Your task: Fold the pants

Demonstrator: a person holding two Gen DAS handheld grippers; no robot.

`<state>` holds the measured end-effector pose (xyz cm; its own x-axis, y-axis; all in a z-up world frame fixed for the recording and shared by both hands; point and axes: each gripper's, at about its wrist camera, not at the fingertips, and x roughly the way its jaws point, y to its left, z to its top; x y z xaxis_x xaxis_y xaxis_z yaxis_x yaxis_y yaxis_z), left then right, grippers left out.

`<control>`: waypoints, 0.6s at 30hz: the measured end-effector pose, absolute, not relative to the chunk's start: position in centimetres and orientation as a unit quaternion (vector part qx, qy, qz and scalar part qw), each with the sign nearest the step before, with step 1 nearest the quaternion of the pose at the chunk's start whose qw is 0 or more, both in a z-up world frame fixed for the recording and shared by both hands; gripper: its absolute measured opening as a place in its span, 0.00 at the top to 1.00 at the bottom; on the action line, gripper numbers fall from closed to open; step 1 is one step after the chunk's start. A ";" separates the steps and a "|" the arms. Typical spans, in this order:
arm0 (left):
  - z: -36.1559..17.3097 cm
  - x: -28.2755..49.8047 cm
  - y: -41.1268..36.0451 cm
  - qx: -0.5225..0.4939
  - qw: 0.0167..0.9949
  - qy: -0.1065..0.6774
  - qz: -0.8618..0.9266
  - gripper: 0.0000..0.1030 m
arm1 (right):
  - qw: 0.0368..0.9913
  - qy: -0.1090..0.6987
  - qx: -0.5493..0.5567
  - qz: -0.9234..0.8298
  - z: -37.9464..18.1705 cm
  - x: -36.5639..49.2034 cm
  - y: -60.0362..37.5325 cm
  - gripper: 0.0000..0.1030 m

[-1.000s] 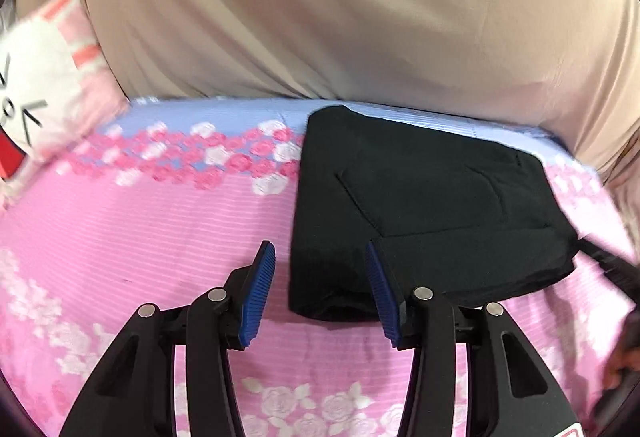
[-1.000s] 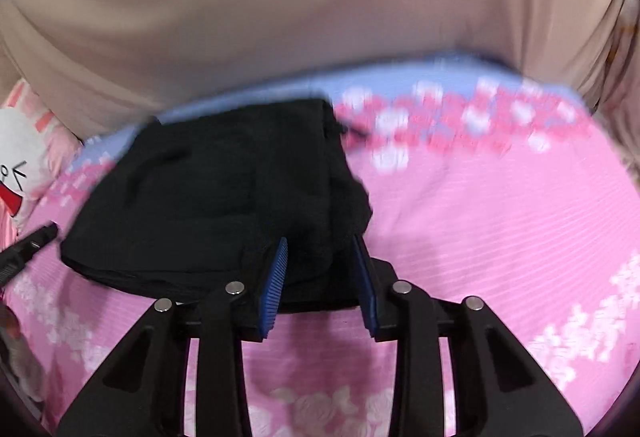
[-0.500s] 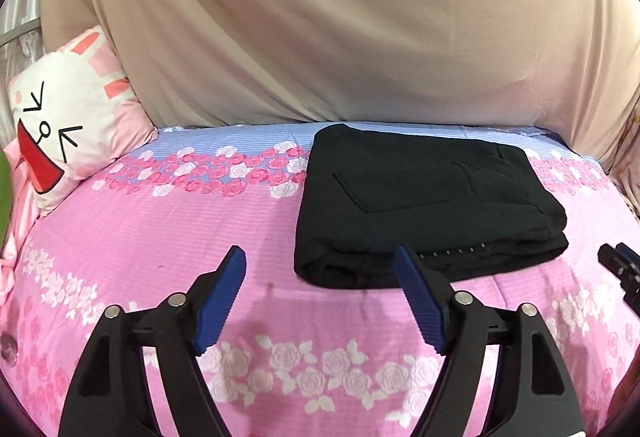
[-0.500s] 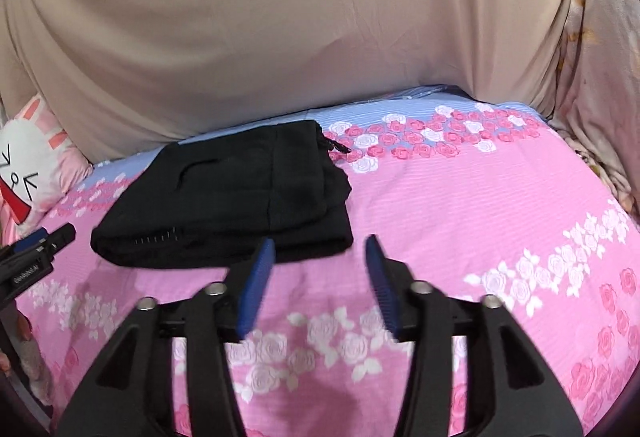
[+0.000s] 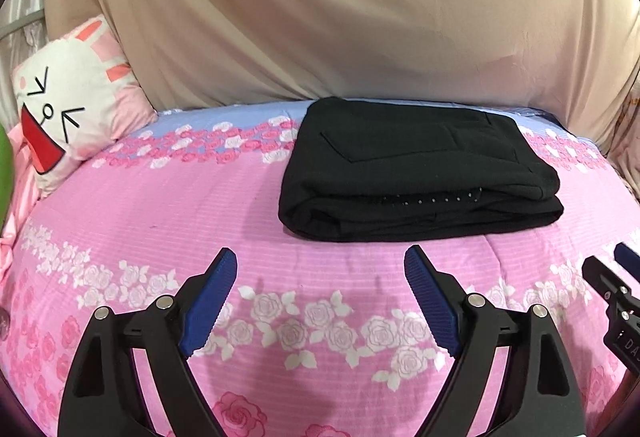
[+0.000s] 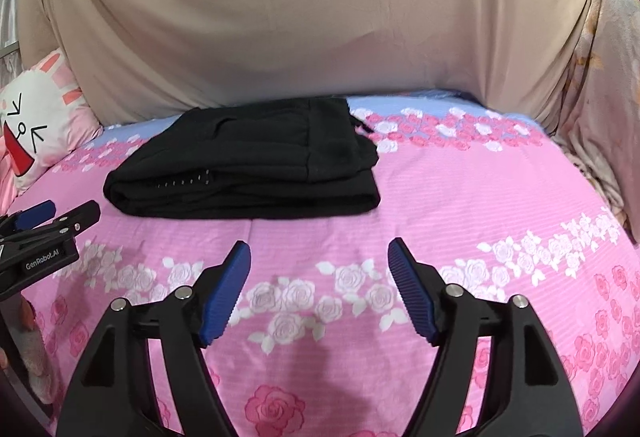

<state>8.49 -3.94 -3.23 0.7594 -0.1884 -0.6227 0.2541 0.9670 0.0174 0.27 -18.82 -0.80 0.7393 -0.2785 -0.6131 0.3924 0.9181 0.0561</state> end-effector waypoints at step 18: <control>-2.6 13.5 -1.6 -0.006 0.936 0.323 -0.139 0.15 | 0.916 0.301 0.134 -0.228 -0.5 2.3 -23.6 0.21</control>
<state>13.55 -1.60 -2.58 0.7524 -0.2649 -0.6031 0.2566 0.9611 -0.1020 2.32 -23.60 -0.50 0.7145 -0.3371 -0.6131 0.4989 0.8598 0.1088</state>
